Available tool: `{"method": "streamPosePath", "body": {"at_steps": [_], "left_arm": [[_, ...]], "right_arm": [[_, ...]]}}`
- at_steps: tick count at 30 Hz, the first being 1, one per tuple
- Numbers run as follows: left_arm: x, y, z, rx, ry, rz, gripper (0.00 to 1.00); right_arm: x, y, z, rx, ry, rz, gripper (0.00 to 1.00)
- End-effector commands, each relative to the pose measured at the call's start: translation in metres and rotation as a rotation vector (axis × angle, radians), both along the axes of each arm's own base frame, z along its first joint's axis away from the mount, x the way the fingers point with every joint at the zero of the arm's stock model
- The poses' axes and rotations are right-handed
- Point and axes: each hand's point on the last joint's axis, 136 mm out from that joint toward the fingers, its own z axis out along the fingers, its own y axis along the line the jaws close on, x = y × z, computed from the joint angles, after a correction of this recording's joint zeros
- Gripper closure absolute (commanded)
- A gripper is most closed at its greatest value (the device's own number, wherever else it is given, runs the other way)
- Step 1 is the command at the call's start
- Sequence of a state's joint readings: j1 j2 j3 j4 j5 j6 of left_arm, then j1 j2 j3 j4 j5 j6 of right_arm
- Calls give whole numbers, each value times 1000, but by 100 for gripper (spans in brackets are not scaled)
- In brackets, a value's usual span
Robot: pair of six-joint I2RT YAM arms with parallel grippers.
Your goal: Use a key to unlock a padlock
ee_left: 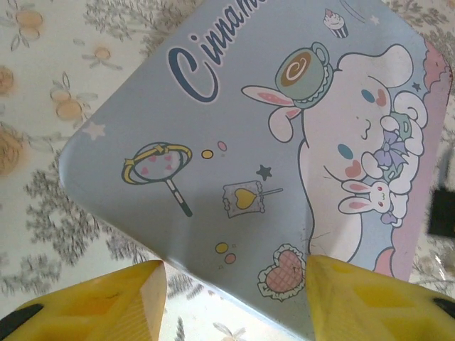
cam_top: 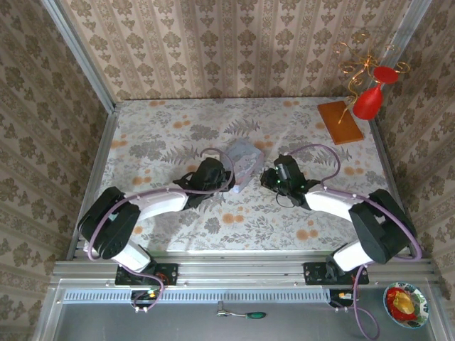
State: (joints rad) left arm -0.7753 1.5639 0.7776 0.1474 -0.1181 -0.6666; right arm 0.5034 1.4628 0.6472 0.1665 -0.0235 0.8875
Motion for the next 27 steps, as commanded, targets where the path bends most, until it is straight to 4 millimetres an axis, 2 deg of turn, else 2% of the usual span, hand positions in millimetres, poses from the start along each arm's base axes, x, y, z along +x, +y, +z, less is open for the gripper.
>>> {"method": "streamPosePath", "body": {"at_steps": [1,5,7,9,13,15,18,21,22,23,24,27], "left_arm": [[-2,35,-52,148,104,-30,45],[18,38,-38,101,65,-86,45],[18,28,-18,82,25,-187,45],[16,31,-1,93,-25,-200,43],[11,55,20,114,-80,-166,39],[7,70,25,122,-100,-144,38],[2,90,33,126,-141,-126,37],[0,109,42,124,-183,-90,36],[4,125,44,123,-192,-40,35],[5,135,47,121,-204,-2,35],[6,144,50,118,-214,35,34],[9,172,62,114,-255,151,33]], "right_arm": [[-28,0,-6,-47,49,135,100],[-50,-1,-6,-42,60,203,100],[-60,-1,-11,-42,84,231,100],[-68,-3,-18,-56,111,242,100],[-78,-5,-29,-63,141,266,100],[-82,-8,-34,-85,157,272,97],[-83,-16,-38,-137,170,267,83],[-81,-33,-37,-235,169,240,70],[-81,-38,-34,-261,164,235,65],[-79,-42,-28,-284,150,231,59],[-78,-45,-22,-303,134,228,44],[-71,-57,4,-365,61,211,31]]}}
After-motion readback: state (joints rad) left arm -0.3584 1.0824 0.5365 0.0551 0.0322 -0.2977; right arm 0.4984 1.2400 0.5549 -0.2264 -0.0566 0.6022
